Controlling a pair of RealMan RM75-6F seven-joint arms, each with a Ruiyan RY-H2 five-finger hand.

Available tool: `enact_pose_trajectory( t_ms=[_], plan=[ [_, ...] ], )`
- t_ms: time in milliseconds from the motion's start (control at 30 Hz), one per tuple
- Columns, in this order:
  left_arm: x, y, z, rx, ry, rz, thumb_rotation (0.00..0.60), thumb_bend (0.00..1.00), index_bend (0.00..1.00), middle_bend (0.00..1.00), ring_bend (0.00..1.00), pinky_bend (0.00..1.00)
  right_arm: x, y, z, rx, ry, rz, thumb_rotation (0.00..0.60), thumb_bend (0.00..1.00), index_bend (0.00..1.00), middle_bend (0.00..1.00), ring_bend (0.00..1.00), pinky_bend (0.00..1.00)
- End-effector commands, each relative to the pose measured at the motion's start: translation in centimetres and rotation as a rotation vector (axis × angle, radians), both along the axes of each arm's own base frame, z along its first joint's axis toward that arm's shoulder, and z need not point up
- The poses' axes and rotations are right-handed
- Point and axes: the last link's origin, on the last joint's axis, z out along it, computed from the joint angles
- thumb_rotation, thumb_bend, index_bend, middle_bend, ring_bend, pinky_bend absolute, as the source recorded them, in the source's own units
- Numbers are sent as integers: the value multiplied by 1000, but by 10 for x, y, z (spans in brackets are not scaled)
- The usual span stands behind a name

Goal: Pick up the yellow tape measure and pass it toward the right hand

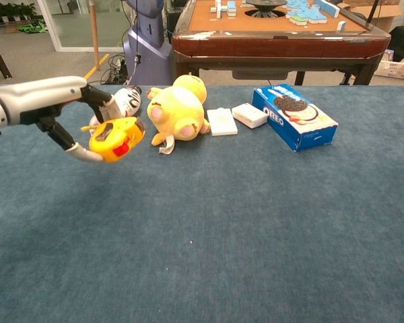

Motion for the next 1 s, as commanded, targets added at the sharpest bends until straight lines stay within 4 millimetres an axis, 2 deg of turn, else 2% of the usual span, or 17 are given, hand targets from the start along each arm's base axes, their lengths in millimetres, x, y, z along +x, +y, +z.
enact_pose_trajectory(
  t_ms=[33, 167, 300, 433, 700, 1000],
  plan=[
    [15, -3, 15, 20, -59, -27, 600, 140, 512, 514, 311, 20, 37, -14, -7, 96, -47, 63, 600, 322, 398, 185, 65, 67],
    [33, -7, 24, 22, -93, -48, 600, 141, 513, 514, 310, 20, 66, -32, -17, 147, -34, 119, 600, 273, 398, 156, 33, 30],
    [48, -9, 29, 26, -127, -46, 600, 141, 513, 514, 311, 20, 87, -46, -32, 201, -47, 127, 600, 210, 398, 133, 9, 19],
    [61, -9, 31, 35, -145, -34, 600, 141, 513, 514, 311, 20, 107, -55, -47, 249, -64, 142, 600, 194, 398, 124, 1, 19],
    [79, -14, 30, 33, -171, -14, 600, 141, 513, 514, 311, 20, 134, -64, -78, 308, -57, 177, 600, 194, 400, 123, 1, 19],
    [86, -18, 28, 43, -172, -16, 600, 141, 512, 514, 311, 20, 150, -71, -95, 331, -61, 179, 600, 193, 407, 123, 0, 19]
  ],
)
